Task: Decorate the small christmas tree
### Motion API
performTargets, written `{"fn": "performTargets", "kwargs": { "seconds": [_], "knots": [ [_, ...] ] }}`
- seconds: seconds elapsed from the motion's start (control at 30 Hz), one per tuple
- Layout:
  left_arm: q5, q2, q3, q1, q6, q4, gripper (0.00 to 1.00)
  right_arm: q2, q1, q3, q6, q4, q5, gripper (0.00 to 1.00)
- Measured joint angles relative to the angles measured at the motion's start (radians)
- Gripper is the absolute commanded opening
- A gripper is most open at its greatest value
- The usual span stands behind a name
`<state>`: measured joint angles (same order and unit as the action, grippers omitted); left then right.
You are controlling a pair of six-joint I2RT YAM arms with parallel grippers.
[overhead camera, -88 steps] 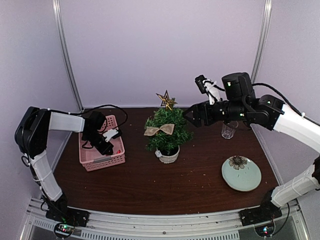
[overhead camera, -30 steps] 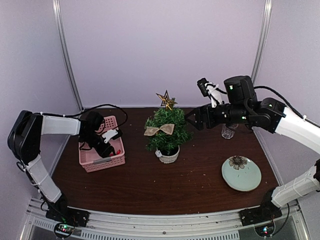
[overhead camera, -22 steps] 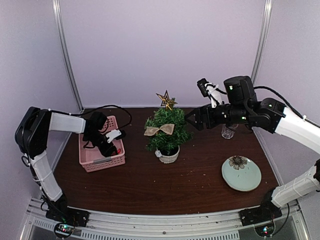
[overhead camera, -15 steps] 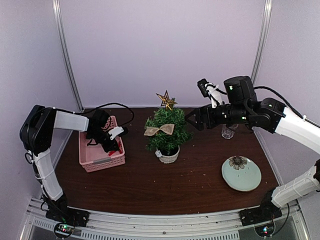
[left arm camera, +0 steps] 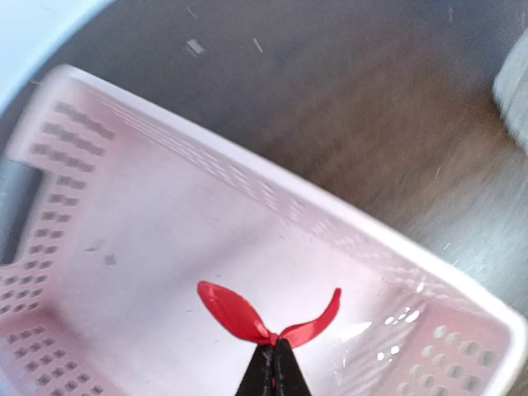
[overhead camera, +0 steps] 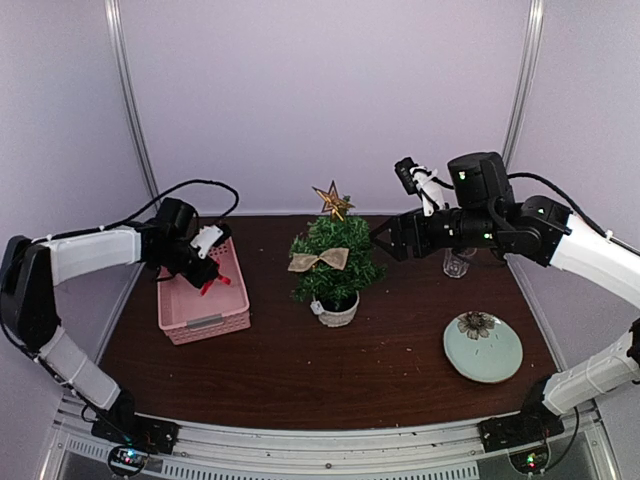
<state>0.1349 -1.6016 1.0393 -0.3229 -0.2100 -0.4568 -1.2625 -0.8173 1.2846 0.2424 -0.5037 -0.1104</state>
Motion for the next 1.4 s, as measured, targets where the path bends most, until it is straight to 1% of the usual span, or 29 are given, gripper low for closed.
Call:
{"fn": "performTargets", "kwargs": {
  "seconds": [0.13, 0.2, 0.23, 0.3, 0.43, 0.53, 0.63, 0.77, 0.87, 0.93, 0.97, 1.1, 1.17, 1.2, 1.23, 1.33, 1.4],
  "knots": [
    [-0.027, 0.191, -0.006, -0.024, 0.125, -0.001, 0.00, 0.005, 0.005, -0.006, 0.001, 0.003, -0.005, 0.84],
    [-0.066, 0.293, -0.032, -0.091, 0.206, 0.017, 0.00, 0.016, 0.009, -0.019, 0.002, 0.003, -0.006, 0.84],
    [-0.086, 0.338, -0.049, -0.141, 0.248, 0.024, 0.00, 0.024, 0.011, -0.027, 0.004, 0.004, -0.007, 0.85],
    [-0.139, 0.420, -0.094, -0.280, 0.343, 0.042, 0.00, 0.043, 0.016, -0.042, 0.010, 0.004, -0.009, 0.84],
    [-0.280, 0.478, -0.167, -0.547, 0.513, 0.069, 0.00, 0.110, 0.029, -0.090, 0.031, -0.001, -0.013, 0.85],
    [-0.436, 0.441, -0.198, -0.750, 0.644, 0.084, 0.00, 0.169, 0.035, -0.131, 0.053, -0.002, -0.013, 0.85],
    [-0.578, 0.341, -0.193, -0.899, 0.753, 0.122, 0.00, 0.232, 0.039, -0.177, 0.080, -0.022, -0.012, 0.85],
    [-0.722, 0.135, -0.118, -1.013, 0.845, 0.183, 0.00, 0.301, 0.039, -0.233, 0.116, -0.062, -0.003, 0.85],
    [-0.782, 0.006, -0.054, -1.063, 0.840, 0.300, 0.00, 0.343, 0.043, -0.261, 0.136, -0.102, 0.012, 0.85],
    [-0.792, -0.050, -0.023, -1.083, 0.828, 0.379, 0.00, 0.368, 0.045, -0.273, 0.149, -0.130, 0.025, 0.85],
    [-0.790, -0.074, -0.010, -1.089, 0.821, 0.415, 0.04, 0.380, 0.045, -0.277, 0.156, -0.143, 0.032, 0.85],
    [-0.757, -0.165, 0.058, -1.093, 0.788, 0.545, 0.27, 0.411, 0.046, -0.282, 0.176, -0.187, 0.056, 0.85],
    [-0.730, -0.200, 0.083, -1.092, 0.772, 0.597, 0.53, 0.421, 0.046, -0.282, 0.183, -0.204, 0.066, 0.84],
    [-0.719, -0.204, 0.084, -1.092, 0.761, 0.613, 0.57, 0.425, 0.046, -0.282, 0.184, -0.214, 0.069, 0.84],
    [-0.715, -0.205, 0.082, -1.092, 0.756, 0.624, 0.59, 0.428, 0.046, -0.282, 0.185, -0.226, 0.074, 0.84],
    [-0.700, -0.192, 0.074, -1.092, 0.727, 0.673, 0.60, 0.433, 0.047, -0.282, 0.192, -0.261, 0.093, 0.83],
    [-0.692, -0.166, 0.063, -1.092, 0.706, 0.678, 0.64, 0.433, 0.049, -0.288, 0.198, -0.269, 0.096, 0.82]
  ]
}}
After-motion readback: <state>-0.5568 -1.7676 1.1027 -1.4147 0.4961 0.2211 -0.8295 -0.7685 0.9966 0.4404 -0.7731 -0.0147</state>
